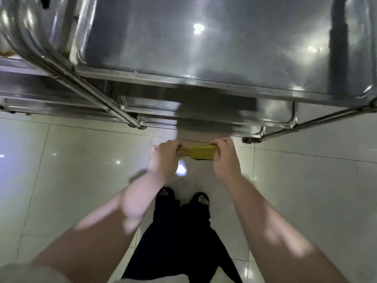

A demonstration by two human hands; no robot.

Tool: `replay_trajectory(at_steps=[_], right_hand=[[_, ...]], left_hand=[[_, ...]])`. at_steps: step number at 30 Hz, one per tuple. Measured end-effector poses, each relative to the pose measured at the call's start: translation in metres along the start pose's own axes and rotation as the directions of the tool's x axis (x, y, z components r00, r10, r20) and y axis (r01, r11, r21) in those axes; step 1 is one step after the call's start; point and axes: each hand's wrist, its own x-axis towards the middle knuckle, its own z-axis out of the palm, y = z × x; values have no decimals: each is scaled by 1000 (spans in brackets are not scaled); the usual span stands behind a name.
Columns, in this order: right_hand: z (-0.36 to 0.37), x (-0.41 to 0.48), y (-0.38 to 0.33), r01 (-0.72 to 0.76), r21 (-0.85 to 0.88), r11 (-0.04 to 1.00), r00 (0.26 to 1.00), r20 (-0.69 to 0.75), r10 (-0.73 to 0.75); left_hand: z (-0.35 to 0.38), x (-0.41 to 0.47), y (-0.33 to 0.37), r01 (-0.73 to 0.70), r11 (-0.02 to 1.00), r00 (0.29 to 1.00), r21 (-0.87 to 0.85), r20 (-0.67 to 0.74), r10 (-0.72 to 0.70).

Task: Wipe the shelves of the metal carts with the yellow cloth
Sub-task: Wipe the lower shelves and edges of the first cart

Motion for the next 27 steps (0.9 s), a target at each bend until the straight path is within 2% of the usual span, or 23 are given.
replay_trajectory(at_steps=[3,5,8,9,11,13,15,16,18,19,21,24,27], right_hand=[[-9,11,41,-66,-17,998,994,-91,65],[-21,40,57,-57,-92,994,989,-139,44],[-27,118,62,19,-312,950,976,-202,-86],[-21,147,61,35,-380,924,973,-199,-119],[1,195,60,-25,-515,857,982,-171,-75],[34,227,69,-106,-600,793,990,-140,26],[69,249,89,-136,-598,790,991,-69,118],[83,258,101,-139,-576,806,990,-54,133],[107,271,123,-135,-549,825,990,-46,132],[116,279,130,-126,-557,821,992,-52,117],[129,291,134,-116,-587,801,993,-71,91],[132,309,131,-153,-519,841,986,-137,94],[130,320,142,-112,-501,858,987,-158,36]], left_hand=[[41,10,36,51,974,991,-220,131,-22],[61,27,65,151,905,979,-399,187,-80],[82,83,91,215,736,976,-641,175,-132],[88,109,90,200,707,980,-678,152,-131],[101,160,73,146,708,989,-690,88,-119],[111,205,43,65,772,993,-632,-33,-111],[117,244,5,5,951,985,-309,-164,-58],[118,262,-15,-45,986,969,-159,-247,5],[113,298,-48,-209,978,916,18,-347,202],[111,317,-58,-257,961,900,104,-338,277],[112,345,-64,-265,926,906,269,-260,335],[120,370,-54,-253,914,936,318,-157,314],[139,386,-56,-283,886,922,367,-151,357]])
